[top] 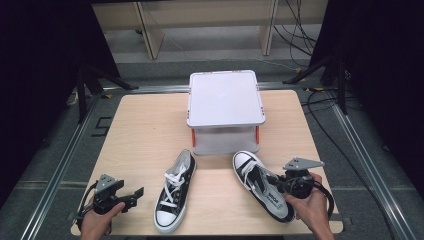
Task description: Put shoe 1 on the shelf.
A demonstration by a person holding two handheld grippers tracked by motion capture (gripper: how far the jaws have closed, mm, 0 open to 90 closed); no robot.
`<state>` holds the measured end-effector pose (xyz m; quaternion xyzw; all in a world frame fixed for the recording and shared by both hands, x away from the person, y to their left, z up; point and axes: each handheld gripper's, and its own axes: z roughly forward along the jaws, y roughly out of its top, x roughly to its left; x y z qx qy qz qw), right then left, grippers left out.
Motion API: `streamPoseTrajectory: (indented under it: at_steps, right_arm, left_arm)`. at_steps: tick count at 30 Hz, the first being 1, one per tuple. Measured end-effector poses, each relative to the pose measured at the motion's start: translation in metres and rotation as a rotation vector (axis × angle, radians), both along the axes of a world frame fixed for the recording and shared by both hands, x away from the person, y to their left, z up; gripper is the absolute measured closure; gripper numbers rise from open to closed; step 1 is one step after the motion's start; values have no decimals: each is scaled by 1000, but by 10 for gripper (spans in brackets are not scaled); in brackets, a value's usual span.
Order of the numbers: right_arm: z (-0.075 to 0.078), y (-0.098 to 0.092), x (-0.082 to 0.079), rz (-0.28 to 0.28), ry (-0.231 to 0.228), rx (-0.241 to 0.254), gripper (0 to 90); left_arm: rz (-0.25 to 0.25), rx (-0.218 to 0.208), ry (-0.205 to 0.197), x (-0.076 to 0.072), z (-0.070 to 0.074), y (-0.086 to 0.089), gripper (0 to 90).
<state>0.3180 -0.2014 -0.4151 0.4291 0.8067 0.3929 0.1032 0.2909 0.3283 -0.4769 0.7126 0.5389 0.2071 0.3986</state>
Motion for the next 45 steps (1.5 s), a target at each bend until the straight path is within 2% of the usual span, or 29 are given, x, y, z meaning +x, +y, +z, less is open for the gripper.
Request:
streamPoseTrajectory:
  at_steps: [1, 2, 4, 5, 7, 8, 9, 11, 13, 14, 15, 17, 18, 20, 22, 25, 26, 27, 28, 29, 30, 32, 36, 37, 40, 41, 43, 44, 45]
  right_arm:
    - [3, 1, 2, 20, -23, -19, 869]
    - [4, 2, 3, 35, -27, -18, 869]
    - [6, 5, 4, 37, -18, -13, 870]
    - [10, 9, 6, 58, -22, -19, 870]
    - [12, 12, 7, 70, -17, -17, 870]
    - [19, 17, 9, 107, -32, -16, 870]
    - [23, 20, 9, 111, -13, 1, 870]
    - [33, 24, 12, 148, -32, 6, 870]
    - [38, 26, 12, 150, -24, 14, 870]
    - [49, 32, 14, 172, -33, 19, 870]
    - [54, 35, 16, 186, -40, 23, 870]
    - [59, 38, 17, 194, -46, 26, 870]
    - [68, 44, 20, 208, -43, 42, 870]
    - [78, 49, 24, 230, -63, 43, 870]
    - [86, 54, 26, 236, -54, 59, 870]
    - [101, 60, 31, 259, -84, 70, 870]
    - [101, 60, 31, 259, -84, 70, 870]
    - [111, 63, 34, 258, -94, 80, 870]
    - [111, 63, 34, 258, -94, 80, 870]
    - [120, 66, 38, 264, -97, 91, 870]
    - [125, 68, 41, 265, -112, 86, 870]
    - [134, 72, 44, 271, -112, 95, 870]
    - [145, 79, 54, 271, -136, 110, 870]
    - [153, 84, 62, 274, -131, 121, 870]
    - [159, 88, 71, 264, -128, 132, 870]
    - [164, 92, 81, 251, -131, 142, 870]
    - [166, 94, 85, 239, -131, 146, 870]
    - [171, 98, 97, 212, -130, 146, 870]
    - [173, 100, 101, 204, -132, 146, 870]
  left_arm:
    - [7, 3, 2, 0, 1, 1, 156]
    - [5, 2, 2, 0, 1, 1, 155]
    - [6, 2, 3, 1, 1, 0, 156]
    - [7, 11, 6, 1, -1, 0, 156]
    - [7, 2, 8, 1, -1, -1, 156]
    - [11, 2, 9, 0, 1, 0, 156]
    - [8, -4, 4, 0, 1, 0, 156]
    - [13, 2, 2, 0, 1, 1, 156]
    - [12, 1, 1, 0, 1, 1, 156]
    - [10, -1, 1, 0, 1, 1, 156]
    - [7, 15, 2, 0, 1, 2, 156]
    - [9, 1, 0, 0, 1, 1, 156]
    - [11, -4, -2, 0, 1, 1, 155]
    - [12, 3, -1, 0, 1, 2, 155]
    - [12, 4, 1, 0, 1, 2, 156]
    - [11, 1, 1, 0, 1, 1, 156]
    - [11, 1, 1, 0, 1, 1, 156]
    - [11, 2, 4, 0, 1, 1, 156]
    - [11, 2, 4, 0, 1, 1, 156]
    - [12, -1, 6, 0, 0, 1, 156]
    - [12, -1, 6, 0, 0, 1, 156]
    - [12, -2, 7, 0, 0, 1, 156]
    - [11, -2, 5, 0, 0, 1, 156]
    - [11, -2, 3, 0, 1, 1, 156]
    - [11, -1, 2, 0, 1, 1, 155]
    - [10, -2, 2, 0, 1, 1, 156]
    - [10, 4, 2, 0, 1, 2, 156]
    - [7, -2, 3, 0, 0, 1, 156]
    - [8, -5, 3, 0, 0, 1, 156]
